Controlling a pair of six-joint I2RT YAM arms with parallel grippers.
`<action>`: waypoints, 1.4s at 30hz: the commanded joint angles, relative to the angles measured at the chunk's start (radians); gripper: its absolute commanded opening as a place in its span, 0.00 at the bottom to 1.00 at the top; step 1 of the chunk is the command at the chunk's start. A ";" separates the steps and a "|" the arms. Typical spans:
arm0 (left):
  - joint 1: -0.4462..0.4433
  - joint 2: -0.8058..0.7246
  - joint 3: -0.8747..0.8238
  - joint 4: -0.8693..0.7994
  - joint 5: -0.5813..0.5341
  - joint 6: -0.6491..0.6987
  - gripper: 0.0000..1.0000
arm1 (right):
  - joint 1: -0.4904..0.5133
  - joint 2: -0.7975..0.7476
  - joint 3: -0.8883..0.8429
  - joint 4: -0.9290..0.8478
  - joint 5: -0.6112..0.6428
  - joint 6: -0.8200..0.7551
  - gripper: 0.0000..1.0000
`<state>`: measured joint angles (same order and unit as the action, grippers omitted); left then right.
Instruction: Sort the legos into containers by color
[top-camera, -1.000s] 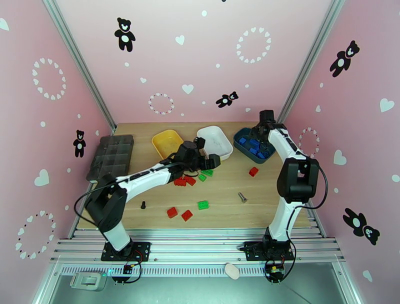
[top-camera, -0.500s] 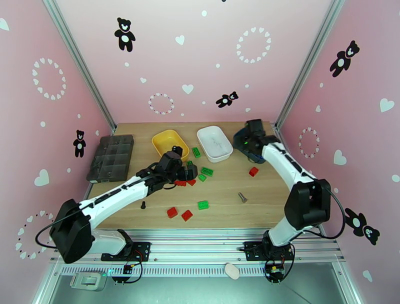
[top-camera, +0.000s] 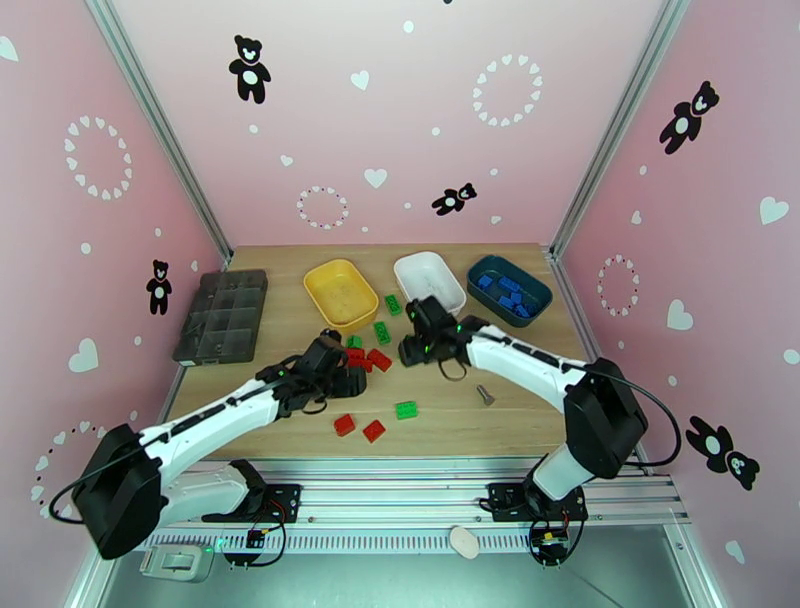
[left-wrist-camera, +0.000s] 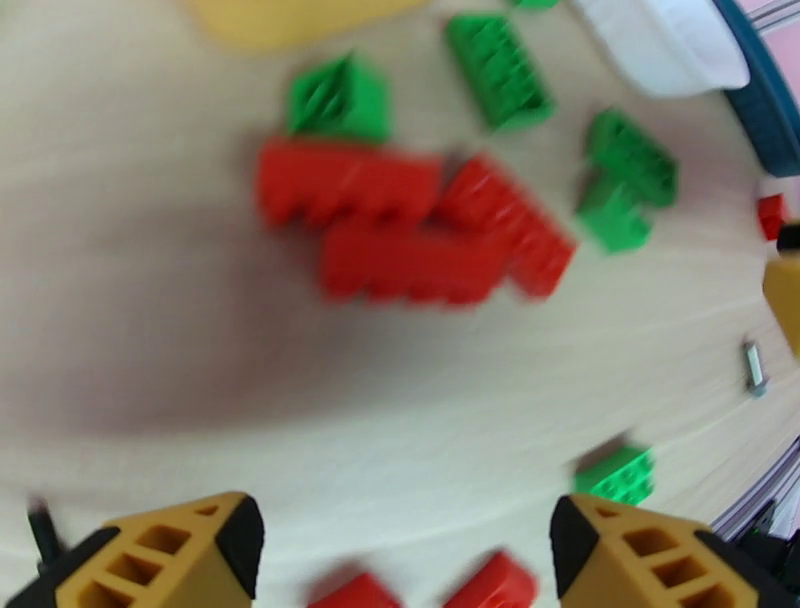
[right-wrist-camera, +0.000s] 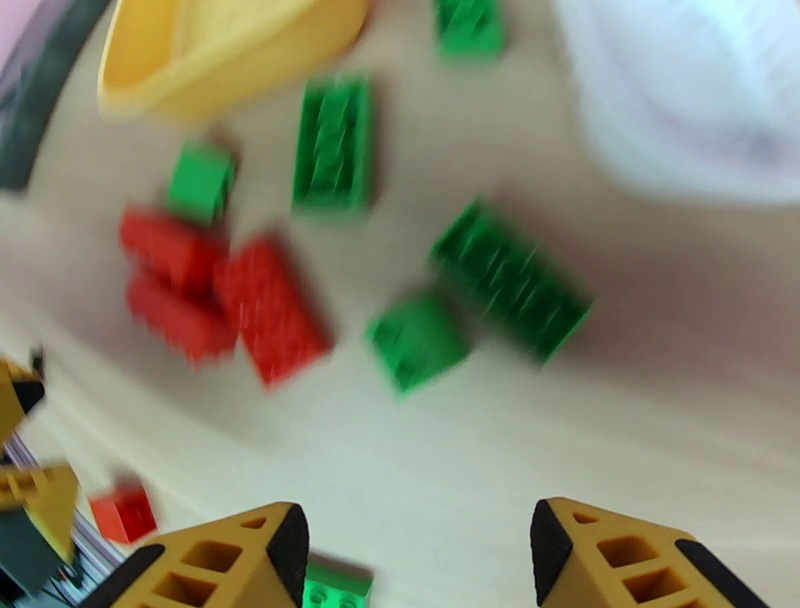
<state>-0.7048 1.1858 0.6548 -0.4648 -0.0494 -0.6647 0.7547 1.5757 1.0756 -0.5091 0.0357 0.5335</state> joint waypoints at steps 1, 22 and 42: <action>-0.021 -0.041 -0.057 -0.005 0.046 -0.050 0.84 | 0.049 -0.104 -0.079 0.020 0.038 0.069 0.65; -0.136 -0.144 -0.243 0.127 0.148 -0.028 0.92 | 0.151 -0.348 -0.244 -0.012 0.118 0.202 0.67; -0.173 -0.224 -0.262 0.012 0.081 -0.092 0.74 | 0.258 -0.290 -0.206 -0.005 0.137 0.229 0.62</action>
<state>-0.8581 0.9825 0.3935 -0.4137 0.0673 -0.7303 1.0096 1.2823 0.8433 -0.5053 0.1493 0.7498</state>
